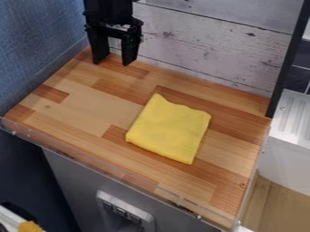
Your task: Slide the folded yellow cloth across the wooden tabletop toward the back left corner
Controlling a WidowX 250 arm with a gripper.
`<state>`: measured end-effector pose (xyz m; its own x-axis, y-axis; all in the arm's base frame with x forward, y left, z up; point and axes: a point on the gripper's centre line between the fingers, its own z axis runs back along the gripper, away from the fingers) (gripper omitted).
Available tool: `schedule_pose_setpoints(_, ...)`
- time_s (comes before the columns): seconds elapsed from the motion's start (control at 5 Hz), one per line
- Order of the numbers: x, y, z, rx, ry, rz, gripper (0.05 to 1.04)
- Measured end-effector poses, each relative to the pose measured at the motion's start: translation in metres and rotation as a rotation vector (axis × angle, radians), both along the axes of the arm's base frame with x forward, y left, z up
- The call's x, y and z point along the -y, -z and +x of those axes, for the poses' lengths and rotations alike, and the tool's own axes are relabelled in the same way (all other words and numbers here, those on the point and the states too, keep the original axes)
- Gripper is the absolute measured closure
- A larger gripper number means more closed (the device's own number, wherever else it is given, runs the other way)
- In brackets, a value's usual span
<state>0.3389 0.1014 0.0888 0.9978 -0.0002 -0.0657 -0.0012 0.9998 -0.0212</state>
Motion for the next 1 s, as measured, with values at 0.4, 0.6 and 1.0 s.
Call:
schedule_pose_setpoints(0.4,0.030,0.017,-0.008,-0.026,-0.165,0.016,0.087)
schedule_pose_setpoints(0.6,0.051,0.017,-0.009,0.010,-0.288,0.038,0.087)
schedule_pose_setpoints(1.0,0.090,0.020,-0.012,0.064,-0.487,0.058,0.085)
